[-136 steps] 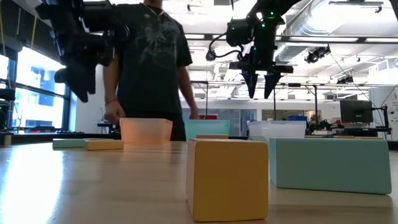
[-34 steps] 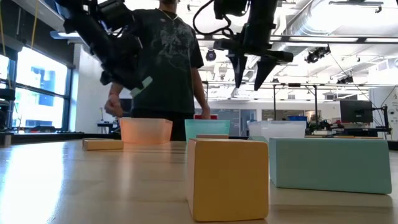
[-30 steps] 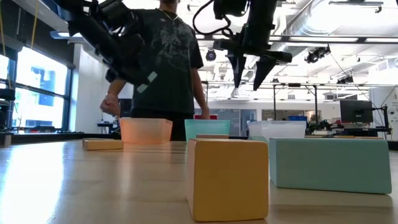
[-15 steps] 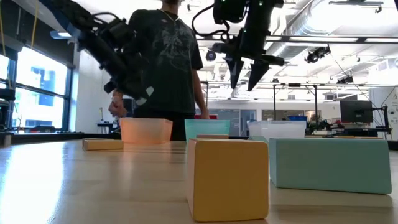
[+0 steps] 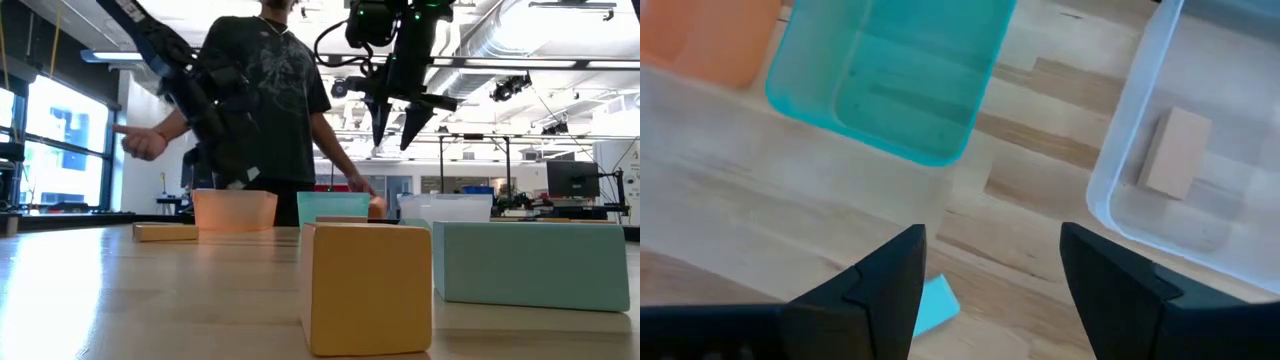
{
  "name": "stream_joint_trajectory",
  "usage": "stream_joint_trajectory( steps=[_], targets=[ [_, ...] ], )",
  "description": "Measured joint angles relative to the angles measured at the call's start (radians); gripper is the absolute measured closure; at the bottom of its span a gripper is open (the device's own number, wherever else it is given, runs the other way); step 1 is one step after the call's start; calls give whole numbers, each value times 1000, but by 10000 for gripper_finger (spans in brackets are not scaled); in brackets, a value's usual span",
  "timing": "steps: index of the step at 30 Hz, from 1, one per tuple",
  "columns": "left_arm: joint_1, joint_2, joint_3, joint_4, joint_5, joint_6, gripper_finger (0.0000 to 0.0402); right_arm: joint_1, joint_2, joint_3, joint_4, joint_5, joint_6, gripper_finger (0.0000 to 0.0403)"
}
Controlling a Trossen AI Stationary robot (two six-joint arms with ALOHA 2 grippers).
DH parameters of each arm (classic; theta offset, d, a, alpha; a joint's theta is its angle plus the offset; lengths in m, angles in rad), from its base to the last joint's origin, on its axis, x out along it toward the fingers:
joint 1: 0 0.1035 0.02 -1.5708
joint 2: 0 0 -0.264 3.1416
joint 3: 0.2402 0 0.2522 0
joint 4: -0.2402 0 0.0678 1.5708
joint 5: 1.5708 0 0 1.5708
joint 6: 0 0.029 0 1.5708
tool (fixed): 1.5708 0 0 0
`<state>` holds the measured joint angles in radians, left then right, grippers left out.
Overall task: Sort & place blocks by color
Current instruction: Put the light blue block into the orange bin, then put the yellow block into the green bin
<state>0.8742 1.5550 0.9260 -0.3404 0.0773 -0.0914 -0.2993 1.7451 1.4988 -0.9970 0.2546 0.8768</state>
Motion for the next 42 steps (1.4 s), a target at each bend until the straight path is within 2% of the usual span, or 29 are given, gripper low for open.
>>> stream_joint_trajectory(
  steps=[13, 20, 25, 29, 35, 42],
  targets=[
    [0, 111, 32, -51, 1, -2, 295, 1, 0, 0, -16, -57, -27, 183],
    [0, 123, 32, -60, 0, -2, 256, 1, 0, 0, -26, -95, -22, 183],
    [0, 122, 32, -60, 3, 24, 227, 15, 0, 0, -101, -109, -21, 183],
    [0, 122, 32, -60, 44, 16, 204, 35, 0, 0, -157, -121, 10, 183],
    [1, 95, 32, -60, 68, 16, 183, 86, 0, 0, -195, -152, 15, 183],
    [1, -9, 32, -60, 68, 24, 181, 151, 0, 0, -250, -143, 65, 183]
  ],
)
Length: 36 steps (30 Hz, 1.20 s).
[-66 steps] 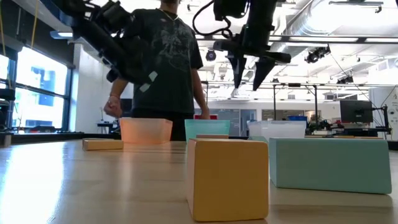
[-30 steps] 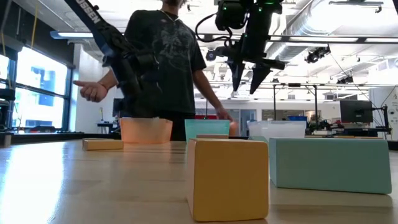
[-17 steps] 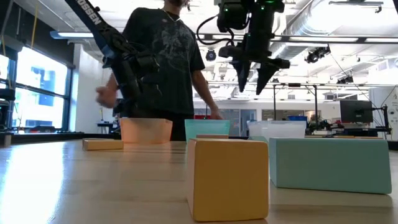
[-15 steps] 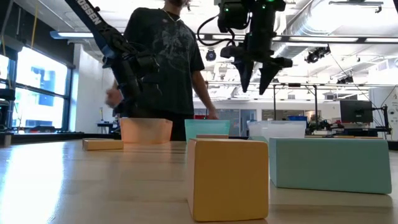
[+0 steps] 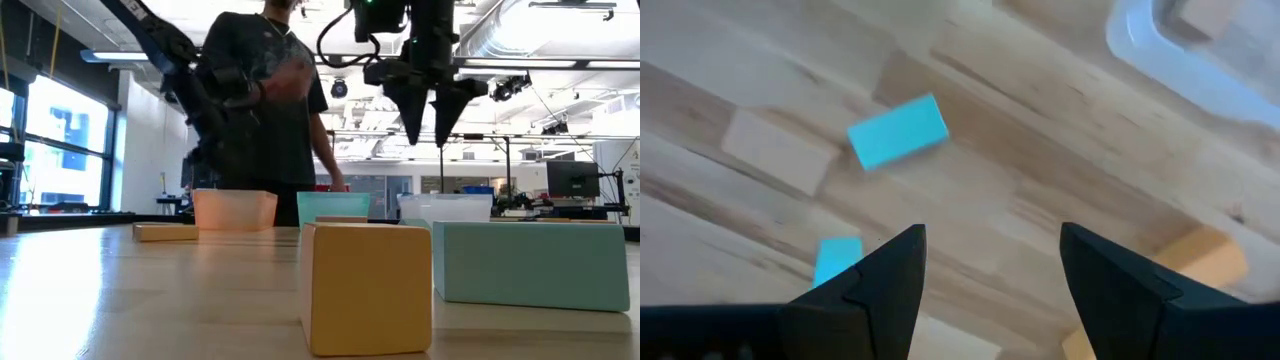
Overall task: Sort & place blocks by color
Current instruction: Put the yellow block into the green bin
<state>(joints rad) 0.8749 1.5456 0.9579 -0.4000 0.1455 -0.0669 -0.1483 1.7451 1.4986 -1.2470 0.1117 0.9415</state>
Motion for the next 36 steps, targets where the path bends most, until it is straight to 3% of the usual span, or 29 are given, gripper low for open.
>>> stream_joint_trajectory(
  steps=[6, 16, 27, 36],
  targets=[
    [0, -135, 0, -4, 0, 0, 181, 68, 0, -6, -111, 45, 80, 183],
    [-8, -307, 0, -52, -1, 0, 181, 152, 1, -97, -150, 13, 98, 183],
    [-15, -328, 0, -193, -3, 48, 181, 217, 1, -188, -198, -92, -60, 183],
    [-53, -327, -1, -202, -3, 28, 181, 220, -61, -272, -261, -86, -105, 183]
  ],
)
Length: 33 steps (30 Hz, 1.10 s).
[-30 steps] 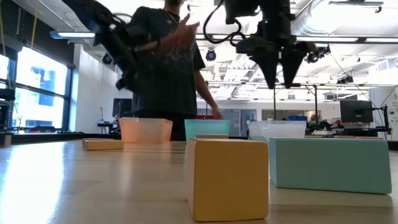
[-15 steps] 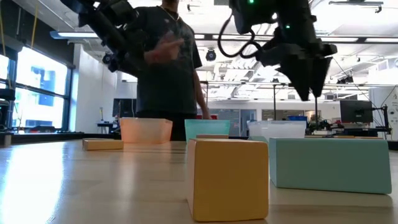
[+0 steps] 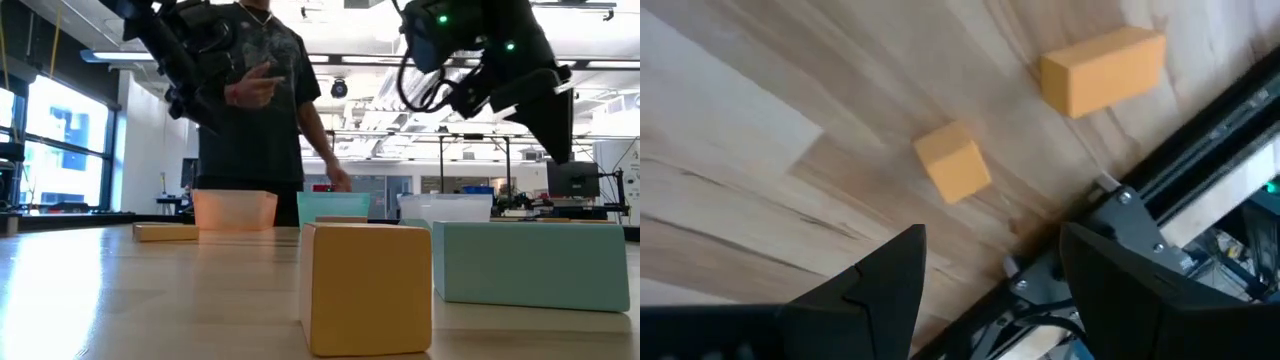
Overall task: Sort & place blocks by color
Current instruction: Put the yellow block into the green bin
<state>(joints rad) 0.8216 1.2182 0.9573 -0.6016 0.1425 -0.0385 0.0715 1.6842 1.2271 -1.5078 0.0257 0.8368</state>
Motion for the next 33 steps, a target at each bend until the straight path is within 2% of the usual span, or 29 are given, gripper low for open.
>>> stream_joint_trajectory(
  steps=[9, 18, 24, 33],
  targets=[
    [-33, 0, 0, 19, -2, -13, 181, 0, -219, -145, 79, 7, 199, 183],
    [-39, 0, 0, 24, -3, -64, 181, 0, -409, -275, 272, 38, 478, 183],
    [-40, 0, 0, 24, -4, -89, 181, 0, -451, -368, 317, 44, 568, 179],
    [-40, 1, 0, 24, -4, -91, 181, 0, -451, -438, 451, 19, 610, 131]
  ],
)
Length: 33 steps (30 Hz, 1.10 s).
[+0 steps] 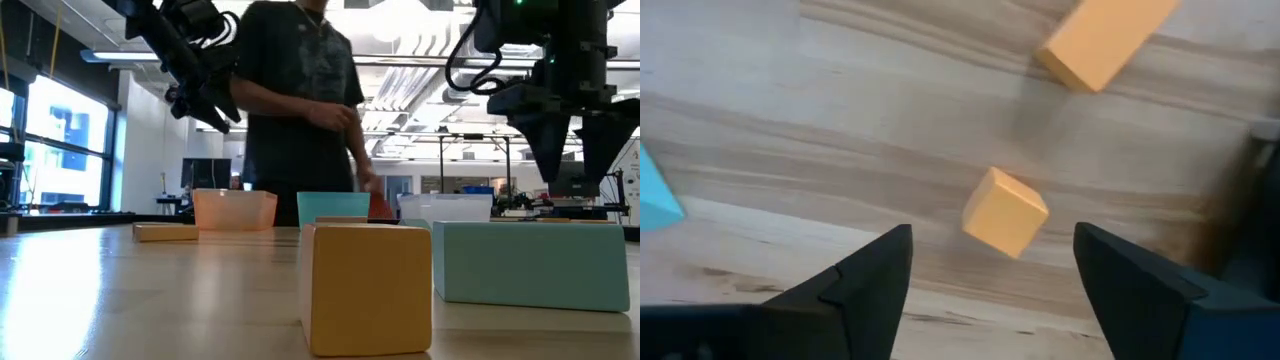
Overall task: Sort & place blocks by color
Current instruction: Put the yellow block into the green bin
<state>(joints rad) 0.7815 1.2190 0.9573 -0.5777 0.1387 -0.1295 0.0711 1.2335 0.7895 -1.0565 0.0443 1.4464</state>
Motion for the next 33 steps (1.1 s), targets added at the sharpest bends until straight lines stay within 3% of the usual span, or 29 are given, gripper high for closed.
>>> stream_joint_trajectory(
  steps=[22, 27, 33],
  targets=[
    [0, 0, 0, 0, 0, -10, 181, 4, 3, -221, 257, -17, 227, 135],
    [0, 0, 0, 0, 0, -9, 181, 3, 3, -256, 269, -48, 259, 188],
    [0, 0, 0, 0, 0, 4, 181, 3, 2, -264, 286, -78, 258, 290]
  ],
)
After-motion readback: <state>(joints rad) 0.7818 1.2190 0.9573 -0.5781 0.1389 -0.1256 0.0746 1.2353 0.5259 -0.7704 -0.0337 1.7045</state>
